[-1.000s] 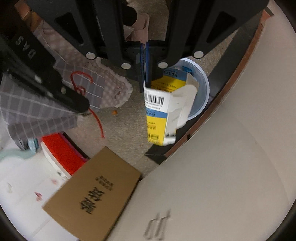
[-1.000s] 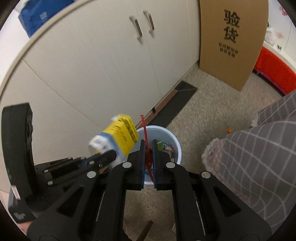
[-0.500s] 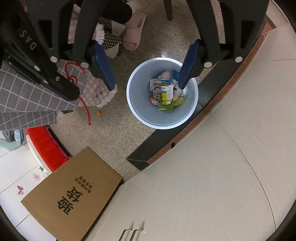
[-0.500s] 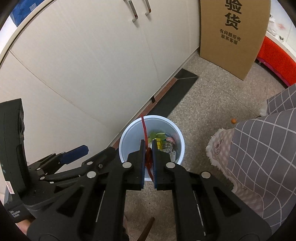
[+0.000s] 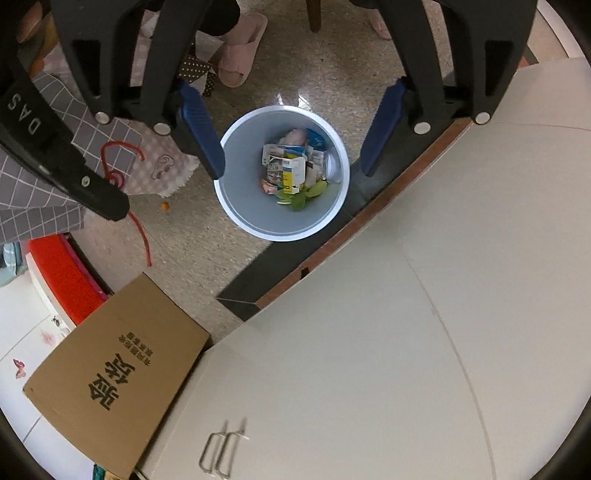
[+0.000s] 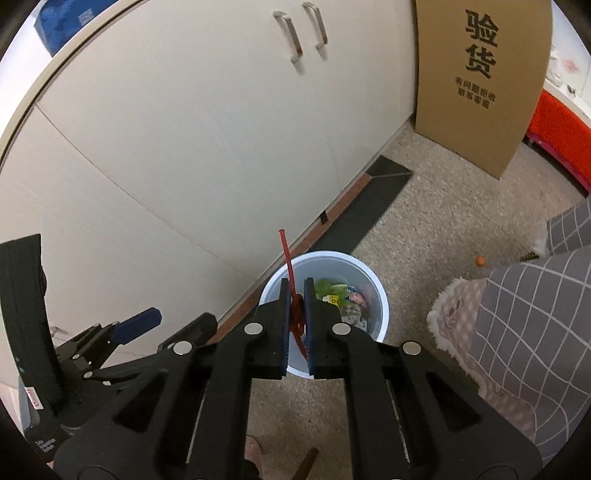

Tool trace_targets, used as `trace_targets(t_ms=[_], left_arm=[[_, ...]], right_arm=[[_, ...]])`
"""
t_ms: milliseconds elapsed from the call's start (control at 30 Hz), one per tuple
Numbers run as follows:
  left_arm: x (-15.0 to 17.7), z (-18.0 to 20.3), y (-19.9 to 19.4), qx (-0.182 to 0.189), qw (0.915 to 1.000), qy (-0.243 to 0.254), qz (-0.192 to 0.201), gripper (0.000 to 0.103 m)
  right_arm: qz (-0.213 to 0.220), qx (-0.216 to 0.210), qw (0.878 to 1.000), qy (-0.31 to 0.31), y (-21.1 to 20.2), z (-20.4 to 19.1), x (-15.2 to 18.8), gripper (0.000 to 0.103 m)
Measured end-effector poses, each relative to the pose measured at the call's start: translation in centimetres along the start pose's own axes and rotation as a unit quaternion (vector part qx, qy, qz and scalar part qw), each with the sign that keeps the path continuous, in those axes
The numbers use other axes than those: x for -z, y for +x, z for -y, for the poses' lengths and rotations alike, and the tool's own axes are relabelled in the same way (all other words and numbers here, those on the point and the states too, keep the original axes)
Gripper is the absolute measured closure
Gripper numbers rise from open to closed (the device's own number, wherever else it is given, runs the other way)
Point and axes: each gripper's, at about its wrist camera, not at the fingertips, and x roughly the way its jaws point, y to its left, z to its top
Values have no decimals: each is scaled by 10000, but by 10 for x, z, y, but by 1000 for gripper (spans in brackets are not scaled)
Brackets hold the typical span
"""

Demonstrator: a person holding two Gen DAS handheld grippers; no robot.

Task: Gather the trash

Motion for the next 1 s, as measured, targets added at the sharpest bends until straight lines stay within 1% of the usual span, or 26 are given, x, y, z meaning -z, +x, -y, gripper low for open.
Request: trace_targets(t_ms=[67,267,400,467,600,667,767,800,867,1000], left_arm=[[0,-3,-5,-51,10000,-13,26,29],[4,-7,-30,-113,9997,44,215,28],[10,0,-62,-157,9986,141,491,28],[11,6,-80,-177,9975,232,637,28],[21,28,-132,-99,9928,499,1086,25],[28,40,-158,-16,9893,642,1310,23],[42,60,-201,90,9821,832,1687,22],[48,69,-218,126,9787,889,1846,22],[58,81,-242,202,9737,992,2043,21],[86,111,-297,424,9587,1275,2507,18]], right_arm=[[140,171,9997,-57,-7,-3,0,44],[359,212,9990,-173,-35,-8,4,43],[680,392,9968,-154,-80,-7,11,43],[873,513,9948,-132,-109,-8,15,39],[1239,754,9893,-125,-167,-5,27,36],[1502,836,9851,-114,-203,-3,35,34],[1817,932,9789,-75,-249,4,48,30],[1944,978,9760,-69,-270,7,56,29],[2147,1069,9708,-69,-306,11,69,26],[2568,1254,9583,5,-367,21,99,21]])
